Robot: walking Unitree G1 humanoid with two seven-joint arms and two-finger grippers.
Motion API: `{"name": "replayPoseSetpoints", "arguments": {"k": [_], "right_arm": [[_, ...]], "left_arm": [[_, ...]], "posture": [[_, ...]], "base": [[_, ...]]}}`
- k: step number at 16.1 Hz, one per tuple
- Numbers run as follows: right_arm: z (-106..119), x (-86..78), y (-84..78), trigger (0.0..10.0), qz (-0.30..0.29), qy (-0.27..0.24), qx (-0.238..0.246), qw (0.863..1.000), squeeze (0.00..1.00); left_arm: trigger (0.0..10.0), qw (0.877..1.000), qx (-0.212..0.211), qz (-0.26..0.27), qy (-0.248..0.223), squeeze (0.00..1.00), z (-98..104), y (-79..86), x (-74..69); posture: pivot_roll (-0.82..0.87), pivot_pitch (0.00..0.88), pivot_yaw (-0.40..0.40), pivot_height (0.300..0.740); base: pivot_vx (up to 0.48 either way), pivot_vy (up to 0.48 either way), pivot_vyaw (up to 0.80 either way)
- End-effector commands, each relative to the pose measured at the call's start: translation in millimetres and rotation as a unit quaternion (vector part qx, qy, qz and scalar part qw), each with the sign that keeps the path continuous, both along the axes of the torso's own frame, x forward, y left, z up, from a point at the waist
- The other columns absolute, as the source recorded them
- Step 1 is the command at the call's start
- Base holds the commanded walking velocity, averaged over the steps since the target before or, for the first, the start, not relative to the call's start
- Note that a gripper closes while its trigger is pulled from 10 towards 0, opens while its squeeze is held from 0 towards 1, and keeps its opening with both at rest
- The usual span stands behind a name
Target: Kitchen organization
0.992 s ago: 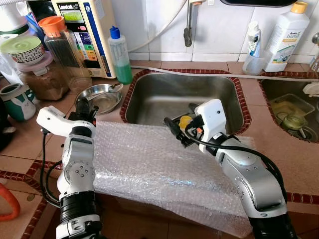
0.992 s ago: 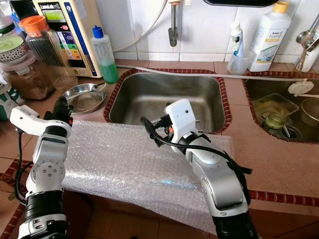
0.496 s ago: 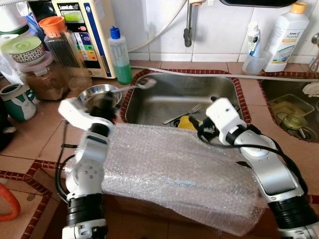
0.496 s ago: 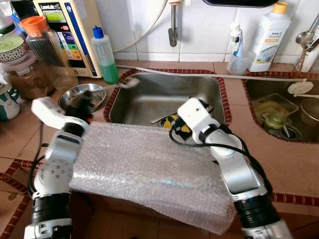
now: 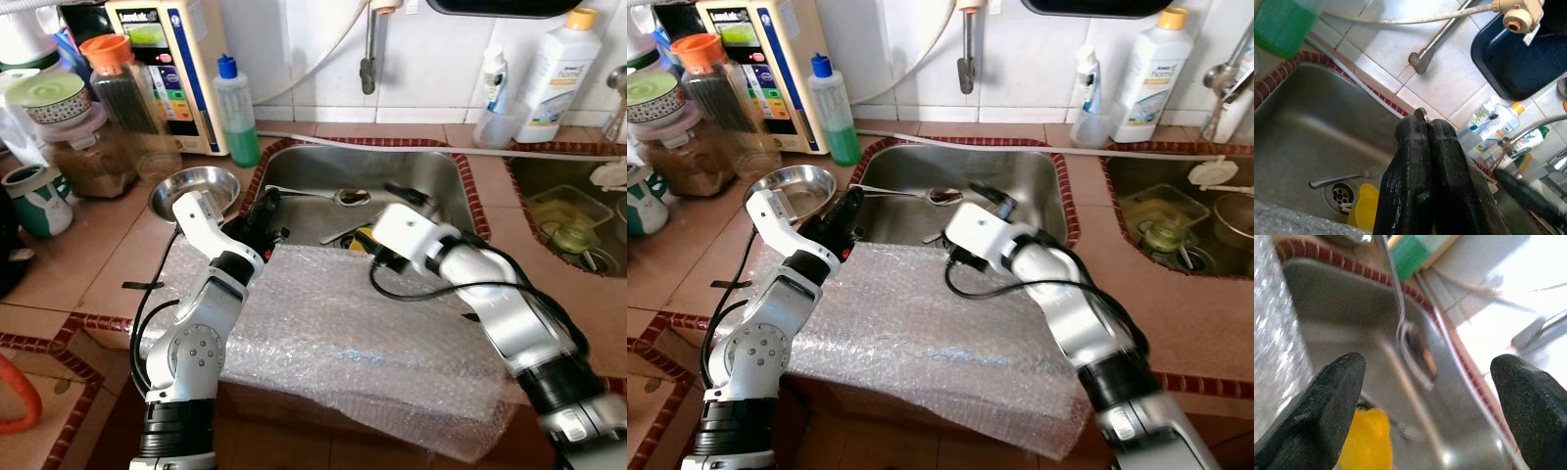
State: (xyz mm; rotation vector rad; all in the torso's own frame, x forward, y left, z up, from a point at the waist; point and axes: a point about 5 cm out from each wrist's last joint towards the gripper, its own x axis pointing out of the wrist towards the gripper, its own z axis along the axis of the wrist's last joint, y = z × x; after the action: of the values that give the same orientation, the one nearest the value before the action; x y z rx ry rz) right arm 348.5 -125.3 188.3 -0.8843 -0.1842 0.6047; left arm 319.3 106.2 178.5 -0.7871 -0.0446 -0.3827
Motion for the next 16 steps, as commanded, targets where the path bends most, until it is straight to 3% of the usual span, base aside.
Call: {"name": "replayPoseSetpoints", "arguments": {"k": [1, 7, 8, 9, 16], "right_arm": [[2, 2.7, 6.6, 10.0, 0.013, -0.016, -0.011, 1.0, 0.0], [-3, 25.5, 6.9, 10.0, -0.01, -0.024, -0.012, 1.0, 0.0], [-3, 26.7, 7.2, 1.8, -0.011, -0.024, -0.011, 1.0, 0.0], [-4, 29.0, 8.0, 0.0, -0.012, -0.022, -0.005, 1.0, 0.0], [-7, 34.3, 23.7, 0.0, 0.0, -0.021, 0.027, 0.999, 0.0]], "left_arm": [[0.0, 1.0, 0.01, -0.011, -0.01, 0.0, 3, -1.4, -2.2], [0.0, 0.998, 0.026, -0.06, -0.02, 0.0, 4, -14.3, -10.9], [0.0, 0.998, 0.026, -0.06, -0.02, 0.0, 4, -14.5, -11.1], [0.0, 0.998, 0.025, -0.062, -0.02, 0.0, 4, -14.8, -11.5], [0.0, 0.997, 0.027, -0.063, -0.017, 0.0, 4, -14.4, -15.2]], "posture": [[-0.23, 0.094, 0.12, 0.74], [-0.22, 0.092, 0.123, 0.74], [-0.22, 0.093, 0.123, 0.74], [-0.22, 0.093, 0.124, 0.74], [-0.21, 0.101, 0.125, 0.74]], "base": [[0.0, 0.0, 0.0], [0.0, 0.0, 0.0], [0.0, 0.0, 0.0], [0.0, 0.0, 0.0], [0.0, 0.0, 0.0]]}}
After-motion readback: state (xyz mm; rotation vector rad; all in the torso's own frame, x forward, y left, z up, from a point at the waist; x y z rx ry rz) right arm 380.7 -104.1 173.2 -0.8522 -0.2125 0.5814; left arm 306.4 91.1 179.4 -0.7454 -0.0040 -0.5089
